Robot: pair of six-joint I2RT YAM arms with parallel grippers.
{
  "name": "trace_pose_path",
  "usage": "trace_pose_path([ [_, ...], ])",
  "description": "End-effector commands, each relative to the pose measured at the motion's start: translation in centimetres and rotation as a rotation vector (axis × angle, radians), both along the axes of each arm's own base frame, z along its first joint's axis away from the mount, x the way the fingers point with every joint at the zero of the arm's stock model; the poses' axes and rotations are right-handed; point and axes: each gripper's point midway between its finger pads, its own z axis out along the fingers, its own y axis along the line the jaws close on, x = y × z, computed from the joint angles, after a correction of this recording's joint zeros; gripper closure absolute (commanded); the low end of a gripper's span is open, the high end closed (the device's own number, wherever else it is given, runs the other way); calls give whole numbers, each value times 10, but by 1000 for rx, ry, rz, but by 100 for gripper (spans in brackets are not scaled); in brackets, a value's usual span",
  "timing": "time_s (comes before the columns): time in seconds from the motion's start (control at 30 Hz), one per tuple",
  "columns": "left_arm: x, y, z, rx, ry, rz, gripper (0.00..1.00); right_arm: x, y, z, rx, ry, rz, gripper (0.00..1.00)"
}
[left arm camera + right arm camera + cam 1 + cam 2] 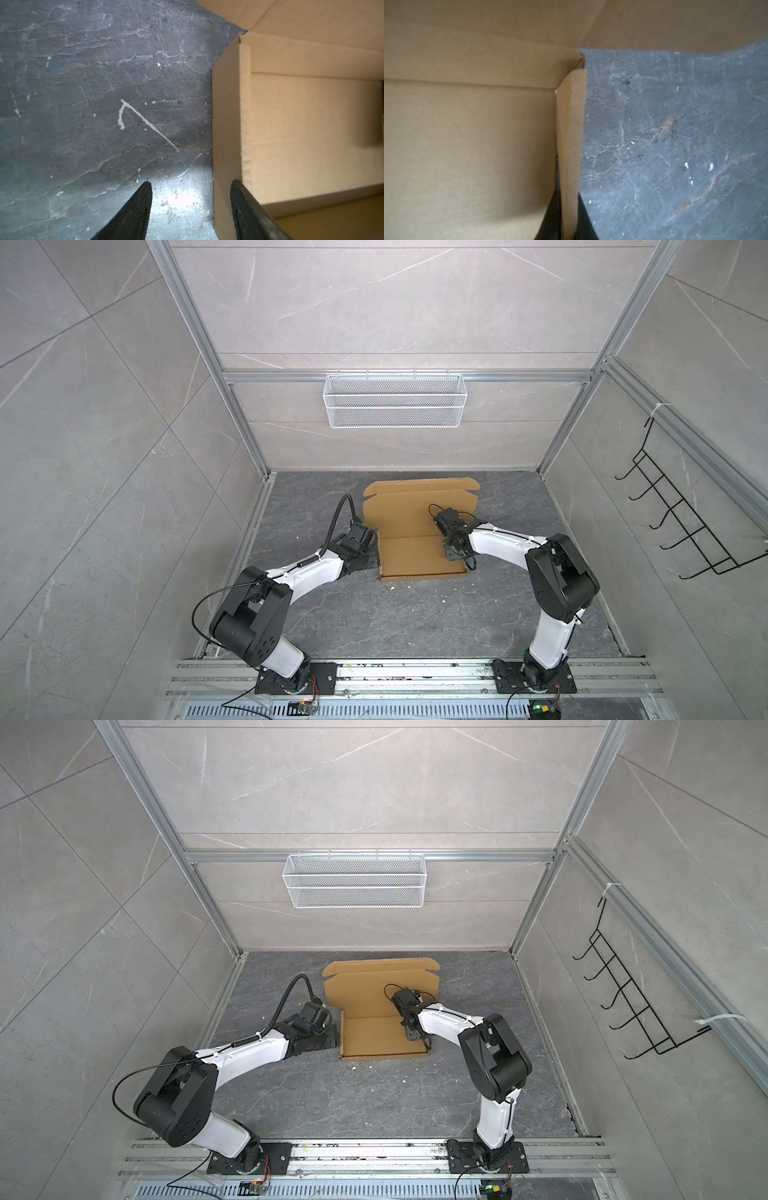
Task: Fold the paper box
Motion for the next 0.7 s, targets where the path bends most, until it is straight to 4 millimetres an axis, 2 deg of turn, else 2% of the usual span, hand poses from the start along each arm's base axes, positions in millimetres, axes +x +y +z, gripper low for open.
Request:
trace_pose_path([
  [0.0,15,-15,19,-43,-58,-42,37,-6,-3,-3,-67,24,-3,91],
  [0.13,15,-12,18,-43,-62,-37,37,-5,-1,-4,-80,24,2,93],
  [0.23,16,-16,14,-57,-54,-45,37,-4,8,-5,-46,28,12,85],
  [0.4,17,-24,19,-103,-54,-53,38,-8,18,1,42,30,1,63],
  [0.53,18,-23,28,-108,-71,-54,38,-10,22,14,104,17,5,56],
  [0.67,17,-21,34,-101,-88,-57,38,-12,18,27,127,0,-11,53],
])
